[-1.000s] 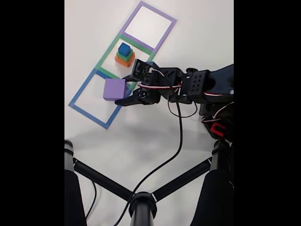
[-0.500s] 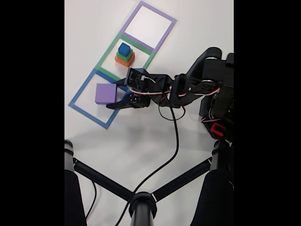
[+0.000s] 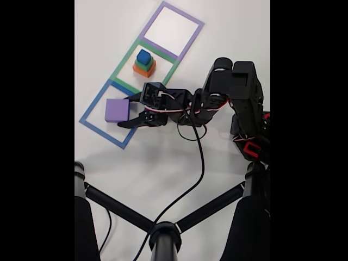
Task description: Tower of hanoi
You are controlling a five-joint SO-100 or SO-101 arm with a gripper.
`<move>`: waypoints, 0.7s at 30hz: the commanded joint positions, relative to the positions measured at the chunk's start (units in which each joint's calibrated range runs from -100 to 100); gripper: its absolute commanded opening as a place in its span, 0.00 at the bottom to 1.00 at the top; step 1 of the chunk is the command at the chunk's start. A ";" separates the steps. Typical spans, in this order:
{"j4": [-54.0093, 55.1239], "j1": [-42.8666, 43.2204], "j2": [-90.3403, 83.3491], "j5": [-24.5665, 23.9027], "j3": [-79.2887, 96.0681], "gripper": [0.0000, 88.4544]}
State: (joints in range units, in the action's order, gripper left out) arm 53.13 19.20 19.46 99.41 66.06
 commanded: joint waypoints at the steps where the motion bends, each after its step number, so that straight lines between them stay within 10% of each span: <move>1: 1.46 0.67 -0.23 0.59 -1.04 0.16; 21: 3.41 0.74 1.93 0.59 -1.95 0.35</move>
State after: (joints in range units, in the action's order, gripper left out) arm 55.30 19.69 21.99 99.41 65.45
